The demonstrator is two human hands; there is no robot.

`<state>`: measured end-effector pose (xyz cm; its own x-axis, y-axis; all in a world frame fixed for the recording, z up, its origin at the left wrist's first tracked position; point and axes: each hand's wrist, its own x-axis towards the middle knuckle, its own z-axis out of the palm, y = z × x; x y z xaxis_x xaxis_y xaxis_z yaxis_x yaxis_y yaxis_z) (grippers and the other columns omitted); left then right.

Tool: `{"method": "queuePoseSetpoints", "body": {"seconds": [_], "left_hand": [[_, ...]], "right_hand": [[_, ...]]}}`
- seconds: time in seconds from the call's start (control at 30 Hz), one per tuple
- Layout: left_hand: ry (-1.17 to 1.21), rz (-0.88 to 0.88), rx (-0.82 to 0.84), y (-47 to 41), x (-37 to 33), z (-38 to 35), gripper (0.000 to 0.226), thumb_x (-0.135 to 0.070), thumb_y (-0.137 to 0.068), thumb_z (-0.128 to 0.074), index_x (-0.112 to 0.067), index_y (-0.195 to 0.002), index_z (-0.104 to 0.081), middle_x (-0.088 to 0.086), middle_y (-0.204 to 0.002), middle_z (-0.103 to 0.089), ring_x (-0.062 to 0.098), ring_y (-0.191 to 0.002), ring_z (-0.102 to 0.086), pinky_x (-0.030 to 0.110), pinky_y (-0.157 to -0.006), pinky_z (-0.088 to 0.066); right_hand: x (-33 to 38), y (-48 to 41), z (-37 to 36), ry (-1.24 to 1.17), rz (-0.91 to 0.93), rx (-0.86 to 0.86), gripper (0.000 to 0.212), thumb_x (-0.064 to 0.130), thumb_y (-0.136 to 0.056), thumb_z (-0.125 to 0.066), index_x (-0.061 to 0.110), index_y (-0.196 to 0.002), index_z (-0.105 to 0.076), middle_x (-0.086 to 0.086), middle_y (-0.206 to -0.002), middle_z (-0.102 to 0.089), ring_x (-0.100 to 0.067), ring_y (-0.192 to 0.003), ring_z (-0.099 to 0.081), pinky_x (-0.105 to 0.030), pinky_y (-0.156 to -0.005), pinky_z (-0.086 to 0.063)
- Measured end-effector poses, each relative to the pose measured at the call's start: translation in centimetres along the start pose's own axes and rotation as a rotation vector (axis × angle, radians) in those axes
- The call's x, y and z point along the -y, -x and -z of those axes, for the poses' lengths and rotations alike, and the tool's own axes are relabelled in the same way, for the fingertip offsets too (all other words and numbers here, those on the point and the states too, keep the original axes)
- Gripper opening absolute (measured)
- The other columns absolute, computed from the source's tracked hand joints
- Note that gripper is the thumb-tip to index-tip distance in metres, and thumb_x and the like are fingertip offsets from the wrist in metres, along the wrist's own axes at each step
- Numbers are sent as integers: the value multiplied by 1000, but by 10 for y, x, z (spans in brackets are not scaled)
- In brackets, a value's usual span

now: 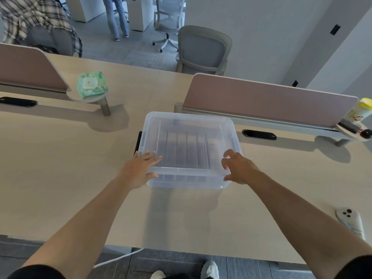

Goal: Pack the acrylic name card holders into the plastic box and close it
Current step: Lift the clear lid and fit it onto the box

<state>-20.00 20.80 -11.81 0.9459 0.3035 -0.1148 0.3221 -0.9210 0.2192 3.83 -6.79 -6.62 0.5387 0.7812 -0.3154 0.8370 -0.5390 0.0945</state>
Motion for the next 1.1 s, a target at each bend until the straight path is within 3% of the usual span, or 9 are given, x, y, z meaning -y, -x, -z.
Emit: {"method": "queuePoseSetpoints", "body": {"seconds": [0.13,0.27,0.33,0.4,0.5,0.57,0.73,0.9,1.1], "left_hand": [[0,52,23,2,-6,10,65,-49,-93,-57,-37,-150,-29,-12,-160,-20,17,-148,-21,32,-118,-10],[27,98,-18,-10,-5,25,73,-82,-70,-51,-40,-129,-58,-16,-141,-52,13,-129,-47,35,-111,-24],[34,91,-86,-27,-7,35,79,-87,-68,-33,-35,-119,-65,-12,-127,-61,17,-118,-54,38,-105,-34],[79,96,-156,-49,-14,43,74,-80,-79,-34,-28,-122,-63,-4,-127,-60,23,-118,-52,40,-101,-40],[122,124,-138,-89,-28,45,61,-63,-92,-41,-22,-135,-52,3,-142,-50,29,-133,-39,42,-109,-33],[113,148,-80,-117,-37,42,63,-60,-94,-40,-22,-144,-43,4,-153,-37,28,-143,-26,42,-115,-23],[-7,226,30,-160,-39,10,75,-73,-90,-15,-36,-155,-6,-2,-165,4,24,-151,9,46,-121,0],[-107,227,-7,-158,-38,-6,79,-75,-85,0,-37,-154,3,-5,-163,14,23,-149,17,47,-121,5],[-143,232,-28,-158,-38,-13,78,-73,-87,3,-34,-154,10,-2,-162,19,24,-148,22,48,-120,8]], "right_hand": [[2,1,5,-5,-2,22,35,44,-85,-72,22,-107,-56,4,-140,-37,-19,-115,-51,-35,-86,-51],[-5,-8,21,-116,-39,60,40,64,-83,-64,28,-98,-61,6,-129,-47,-18,-105,-55,-40,-90,-50],[-9,-24,34,-173,-61,-6,42,66,-87,-56,28,-104,-62,4,-131,-51,-22,-106,-57,-42,-90,-50],[-11,-46,46,-204,-49,-60,45,62,-92,-52,27,-120,-59,1,-138,-49,-24,-113,-56,-45,-94,-49],[-8,-84,54,-216,0,-61,55,57,-97,-45,27,-143,-45,0,-155,-36,-26,-137,-40,-47,-109,-39],[-7,-109,49,-169,34,-22,63,59,-99,-38,29,-153,-29,-2,-165,-16,-27,-150,-19,-47,-118,-23],[-14,-147,6,-159,50,15,74,74,-92,-16,42,-156,4,1,-166,17,-26,-152,18,-50,-123,3],[-15,-151,-10,-135,65,-30,78,78,-85,-2,45,-154,12,3,-163,26,-26,-149,27,-50,-122,9],[-4,-150,-12,-103,7,-27,76,76,-89,-5,41,-154,16,-2,-162,30,-32,-147,29,-54,-120,10]]}}
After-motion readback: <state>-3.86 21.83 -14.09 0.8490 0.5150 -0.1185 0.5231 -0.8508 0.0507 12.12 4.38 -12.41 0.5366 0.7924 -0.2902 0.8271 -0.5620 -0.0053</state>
